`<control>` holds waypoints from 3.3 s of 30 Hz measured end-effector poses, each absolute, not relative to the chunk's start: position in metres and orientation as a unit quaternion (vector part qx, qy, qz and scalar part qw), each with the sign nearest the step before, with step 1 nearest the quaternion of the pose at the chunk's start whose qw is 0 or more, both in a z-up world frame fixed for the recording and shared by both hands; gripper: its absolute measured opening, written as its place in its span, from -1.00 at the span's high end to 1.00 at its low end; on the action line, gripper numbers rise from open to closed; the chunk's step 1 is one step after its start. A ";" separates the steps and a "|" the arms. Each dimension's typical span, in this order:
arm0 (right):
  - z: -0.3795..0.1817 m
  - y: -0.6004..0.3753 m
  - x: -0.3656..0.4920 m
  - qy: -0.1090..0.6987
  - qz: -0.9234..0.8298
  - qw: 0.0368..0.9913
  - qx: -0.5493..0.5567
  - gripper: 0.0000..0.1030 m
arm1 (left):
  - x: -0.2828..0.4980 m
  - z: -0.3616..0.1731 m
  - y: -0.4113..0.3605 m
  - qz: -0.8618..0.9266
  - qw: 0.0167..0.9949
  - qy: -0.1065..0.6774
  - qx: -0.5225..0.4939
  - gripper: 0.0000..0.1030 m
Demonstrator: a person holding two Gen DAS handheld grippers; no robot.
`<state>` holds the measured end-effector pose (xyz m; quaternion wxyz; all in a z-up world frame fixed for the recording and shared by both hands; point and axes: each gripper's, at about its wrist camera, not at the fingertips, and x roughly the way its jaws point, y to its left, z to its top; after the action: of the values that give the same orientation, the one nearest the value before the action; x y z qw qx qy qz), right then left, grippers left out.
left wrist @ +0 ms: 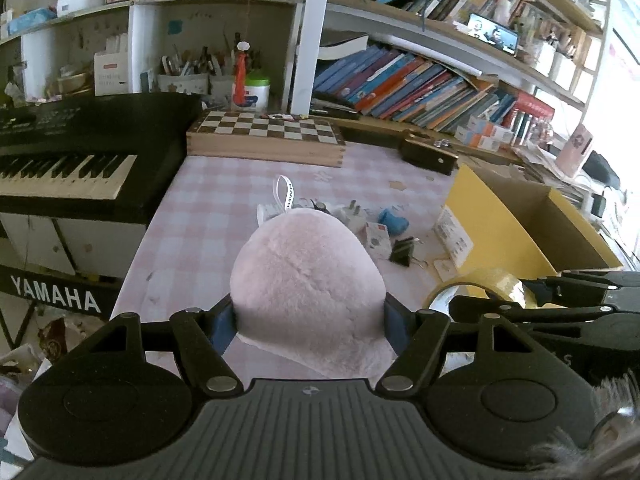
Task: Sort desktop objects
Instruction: 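Lift the tape roll and pink plush and carry both toward the yellow box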
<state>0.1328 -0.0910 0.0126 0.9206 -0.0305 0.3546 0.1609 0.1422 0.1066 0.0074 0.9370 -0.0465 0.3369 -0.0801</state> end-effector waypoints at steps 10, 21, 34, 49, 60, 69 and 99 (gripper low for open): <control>0.010 -0.109 0.073 0.381 0.143 0.913 0.004 0.19 | 0.075 0.007 0.102 -0.112 0.932 0.343 -0.039 -0.34; 0.010 -0.133 0.015 0.386 0.103 0.916 0.028 0.19 | 0.027 0.002 0.079 -0.166 0.919 0.357 -0.023 -0.34; 0.007 -0.162 -0.027 0.397 0.043 0.915 0.055 0.19 | 0.009 0.001 0.044 -0.237 0.901 0.362 0.003 -0.34; 0.006 -0.193 -0.061 0.400 -0.026 0.912 0.086 0.19 | 0.002 -0.001 0.004 -0.313 0.877 0.362 0.034 -0.34; 0.006 -0.214 -0.088 0.398 -0.077 0.908 0.110 0.19 | -0.006 -0.003 -0.024 -0.364 0.857 0.360 0.055 -0.34; 0.007 -0.228 -0.103 0.387 -0.111 0.907 0.126 0.19 | -0.010 -0.002 -0.040 -0.395 0.845 0.353 0.070 -0.34; 0.011 -0.240 -0.099 0.391 -0.119 0.905 0.119 0.19 | -0.006 -0.001 -0.060 -0.416 0.838 0.345 0.073 -0.34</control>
<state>-0.0990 -0.2400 0.0114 0.9050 0.1185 0.3908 -0.1188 -0.0055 -0.0601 -0.0013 0.8382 0.0734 0.3450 -0.4160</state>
